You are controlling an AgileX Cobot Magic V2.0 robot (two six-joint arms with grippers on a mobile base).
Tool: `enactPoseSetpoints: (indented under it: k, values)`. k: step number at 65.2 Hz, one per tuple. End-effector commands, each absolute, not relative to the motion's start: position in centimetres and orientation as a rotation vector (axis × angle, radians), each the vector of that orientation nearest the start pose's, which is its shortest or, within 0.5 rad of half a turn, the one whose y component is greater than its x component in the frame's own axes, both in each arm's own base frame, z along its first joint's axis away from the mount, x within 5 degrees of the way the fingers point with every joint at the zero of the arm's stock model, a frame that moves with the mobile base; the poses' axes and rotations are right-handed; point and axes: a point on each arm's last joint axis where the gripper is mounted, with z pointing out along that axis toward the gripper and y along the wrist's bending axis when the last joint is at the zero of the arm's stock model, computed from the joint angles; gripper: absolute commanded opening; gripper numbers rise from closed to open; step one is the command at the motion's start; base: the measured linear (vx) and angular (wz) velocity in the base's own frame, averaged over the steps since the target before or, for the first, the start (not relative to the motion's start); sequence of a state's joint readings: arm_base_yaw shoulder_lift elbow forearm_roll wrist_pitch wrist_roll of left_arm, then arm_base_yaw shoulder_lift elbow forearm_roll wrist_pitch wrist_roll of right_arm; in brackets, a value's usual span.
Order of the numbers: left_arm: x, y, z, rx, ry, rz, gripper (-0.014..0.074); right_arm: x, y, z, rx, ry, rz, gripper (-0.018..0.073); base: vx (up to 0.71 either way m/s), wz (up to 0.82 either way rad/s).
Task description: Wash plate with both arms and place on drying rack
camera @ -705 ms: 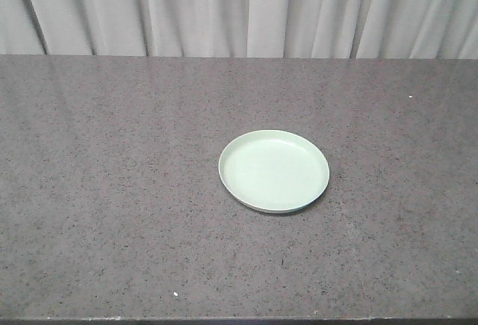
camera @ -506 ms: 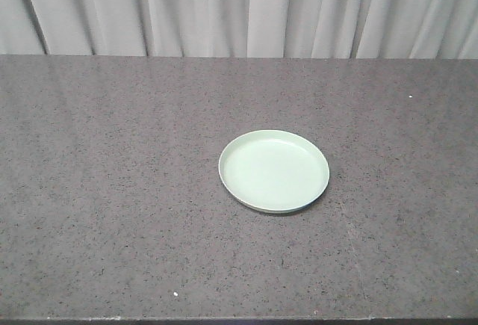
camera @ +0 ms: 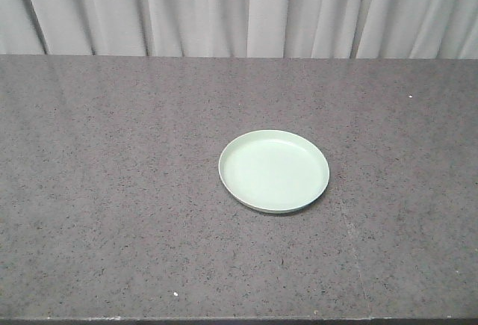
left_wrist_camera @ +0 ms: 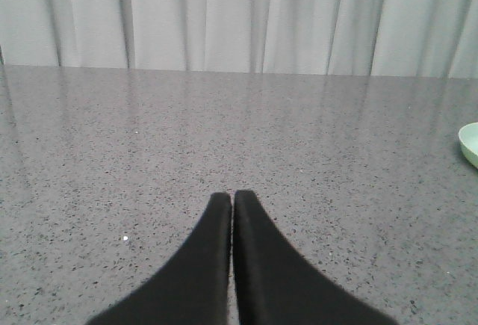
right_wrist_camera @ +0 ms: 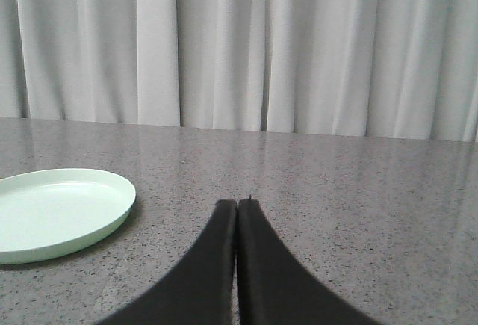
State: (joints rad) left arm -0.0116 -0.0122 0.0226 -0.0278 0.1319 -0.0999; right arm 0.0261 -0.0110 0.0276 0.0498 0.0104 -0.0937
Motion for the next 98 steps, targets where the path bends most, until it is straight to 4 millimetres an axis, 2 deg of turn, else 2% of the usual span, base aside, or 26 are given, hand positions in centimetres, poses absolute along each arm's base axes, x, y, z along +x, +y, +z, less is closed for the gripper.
enactPoseSetpoints:
  k: [1,30,41,47,54,62,69,75,82,91,98]
  values:
    - [5.6,-0.1,19.3,-0.092,1.566,-0.125,-0.0006,5.5,0.1,21.0,-0.051,1.425,-0.033,-0.0003,0.0,0.0]
    - [5.6,-0.1,19.3,-0.092,1.566,-0.125,-0.0006,5.5,0.0,21.3,-0.03,1.398,-0.014,-0.0003,0.0,0.0]
    - [5.6,-0.1,19.3,-0.092,1.566,-0.125,-0.0006,5.2,-0.3,22.5,0.212,1.296,0.239,-0.0003,0.0,0.0]
    - [5.6,-0.1,19.3,-0.092,1.566,-0.125,-0.0006,4.8,-0.2,24.4,0.216,1.276,0.267,-0.0003,0.0,0.0]
    - [5.6,-0.1,19.3,-0.092,1.566,-0.125,-0.0006,3.9,0.1,27.8,0.184,1.275,0.278,-0.0003,0.0,0.0]
    - [5.6,-0.1,19.3,-0.092,1.566,-0.125,-0.0006,3.7,0.5,31.5,0.152,1.389,0.296,-0.0001,0.0,0.0]
    - [5.6,-0.1,19.3,-0.092,1.566,-0.125,-0.0006,4.6,0.8,34.4,0.109,1.481,0.272,0.0021,0.0,0.0]
    - [5.6,-0.1,19.3,-0.092,1.566,-0.125,-0.0006,5.7,0.9,36.0,0.055,1.534,0.231,0.0086,0.0,0.0]
    - [5.6,-0.1,19.3,-0.092,1.566,-0.125,-0.0006,7.3,1.1,37.3,0.044,1.554,0.249,0.0235,0.0,0.0]
    - [5.6,-0.1,19.3,-0.092,1.566,-0.125,-0.0006,9.4,1.0,37.3,0.097,1.555,0.277,0.0488,0.0,0.0]
    - [5.6,-0.1,19.3,-0.092,1.566,-0.125,-0.0006,10.8,0.9,37.5,0.115,1.546,0.262,0.0582,0.0,0.0]
